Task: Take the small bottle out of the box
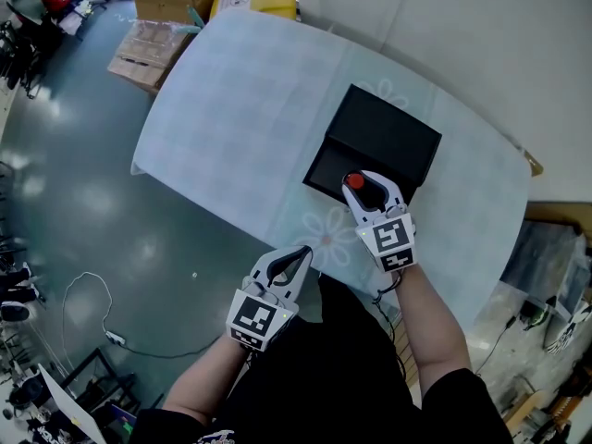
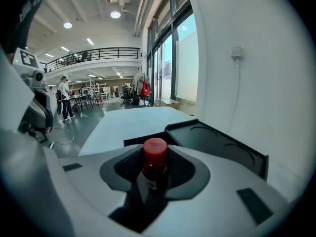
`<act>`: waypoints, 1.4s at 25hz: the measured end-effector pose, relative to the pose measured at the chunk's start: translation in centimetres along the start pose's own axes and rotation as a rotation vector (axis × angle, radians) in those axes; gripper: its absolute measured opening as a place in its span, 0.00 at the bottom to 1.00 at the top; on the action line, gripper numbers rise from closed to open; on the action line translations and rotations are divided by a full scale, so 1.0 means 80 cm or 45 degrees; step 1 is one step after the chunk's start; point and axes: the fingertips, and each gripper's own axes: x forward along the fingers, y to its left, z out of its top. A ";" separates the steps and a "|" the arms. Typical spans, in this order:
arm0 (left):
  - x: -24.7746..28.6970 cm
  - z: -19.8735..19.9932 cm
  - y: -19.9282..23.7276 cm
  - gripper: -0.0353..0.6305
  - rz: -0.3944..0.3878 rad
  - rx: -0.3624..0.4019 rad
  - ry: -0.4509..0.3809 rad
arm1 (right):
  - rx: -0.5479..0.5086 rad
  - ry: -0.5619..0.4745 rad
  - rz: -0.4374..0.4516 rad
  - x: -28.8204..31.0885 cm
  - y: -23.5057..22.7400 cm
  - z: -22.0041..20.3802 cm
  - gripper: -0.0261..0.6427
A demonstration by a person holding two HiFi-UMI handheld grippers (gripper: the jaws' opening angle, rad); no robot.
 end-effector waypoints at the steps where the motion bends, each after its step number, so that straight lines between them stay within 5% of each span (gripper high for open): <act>1: -0.002 0.001 0.000 0.09 0.002 0.001 -0.003 | 0.005 -0.007 -0.003 -0.002 0.001 0.003 0.28; 19: -0.070 0.014 -0.001 0.09 -0.011 0.051 -0.084 | 0.037 -0.133 -0.099 -0.066 0.043 0.072 0.28; 35: -0.166 -0.007 -0.004 0.09 -0.109 0.123 -0.129 | 0.104 -0.199 -0.201 -0.144 0.161 0.089 0.28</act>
